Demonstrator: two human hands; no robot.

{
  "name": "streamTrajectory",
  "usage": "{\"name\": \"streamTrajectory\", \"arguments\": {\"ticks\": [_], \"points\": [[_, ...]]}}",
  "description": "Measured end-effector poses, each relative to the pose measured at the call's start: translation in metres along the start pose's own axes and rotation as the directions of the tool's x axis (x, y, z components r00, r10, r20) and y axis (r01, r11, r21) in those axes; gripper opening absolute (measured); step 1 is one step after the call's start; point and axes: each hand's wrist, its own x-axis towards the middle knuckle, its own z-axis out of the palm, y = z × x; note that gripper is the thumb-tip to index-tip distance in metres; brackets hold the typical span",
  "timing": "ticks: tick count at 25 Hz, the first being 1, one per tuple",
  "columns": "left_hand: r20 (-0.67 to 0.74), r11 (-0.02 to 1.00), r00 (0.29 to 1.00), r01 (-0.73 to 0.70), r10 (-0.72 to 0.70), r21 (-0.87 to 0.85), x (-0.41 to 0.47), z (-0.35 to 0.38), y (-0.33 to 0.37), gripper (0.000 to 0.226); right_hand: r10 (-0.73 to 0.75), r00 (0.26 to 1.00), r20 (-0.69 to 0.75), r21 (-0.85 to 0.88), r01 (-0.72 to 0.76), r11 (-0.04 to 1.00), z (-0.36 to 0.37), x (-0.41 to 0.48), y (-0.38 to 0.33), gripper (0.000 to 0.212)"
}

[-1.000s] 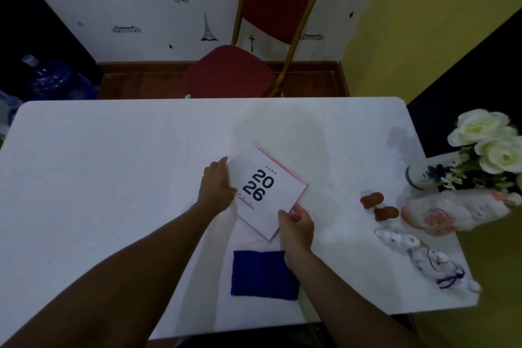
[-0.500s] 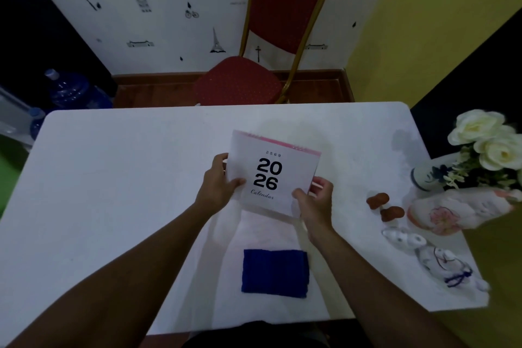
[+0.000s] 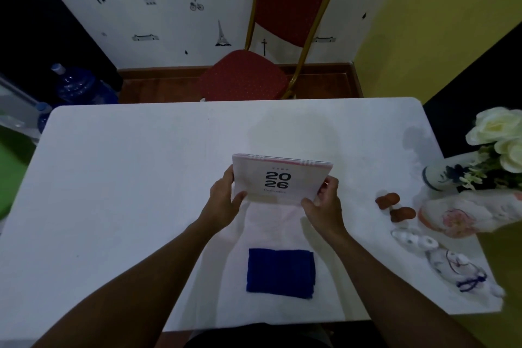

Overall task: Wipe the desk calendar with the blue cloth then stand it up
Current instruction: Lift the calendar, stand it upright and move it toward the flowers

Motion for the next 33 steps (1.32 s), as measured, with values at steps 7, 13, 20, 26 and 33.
{"name": "streamTrajectory", "arguments": {"ticks": [7, 13, 20, 26, 33], "points": [[0.183, 0.951, 0.983, -0.036, -0.022, 0.306, 0.002, -0.004, -0.022, 0.059, -0.162, 0.953, 0.258, -0.355, 0.249, 0.901, -0.022, 0.013, 0.041, 0.061], [0.335, 0.777, 0.942, -0.21, -0.001, 0.593, 0.005, -0.015, -0.041, 0.057, -0.151, 0.886, 0.438, -0.658, 0.43, 0.618, -0.031, 0.031, 0.06, 0.07], [0.353, 0.679, 0.935, -0.251, -0.013, 0.69, 0.002, -0.013, -0.042, 0.063, -0.174, 0.9, 0.401, -0.72, 0.427, 0.547, -0.034, 0.032, 0.058, 0.07], [0.348, 0.683, 0.936, -0.223, -0.049, 0.696, -0.002, -0.01, -0.034, 0.066, -0.162, 0.899, 0.406, -0.689, 0.418, 0.593, -0.034, 0.033, 0.063, 0.075], [0.351, 0.709, 0.933, -0.196, -0.077, 0.678, -0.005, -0.006, -0.031, 0.068, -0.13, 0.921, 0.367, -0.71, 0.368, 0.6, -0.029, 0.034, 0.064, 0.07]]}}
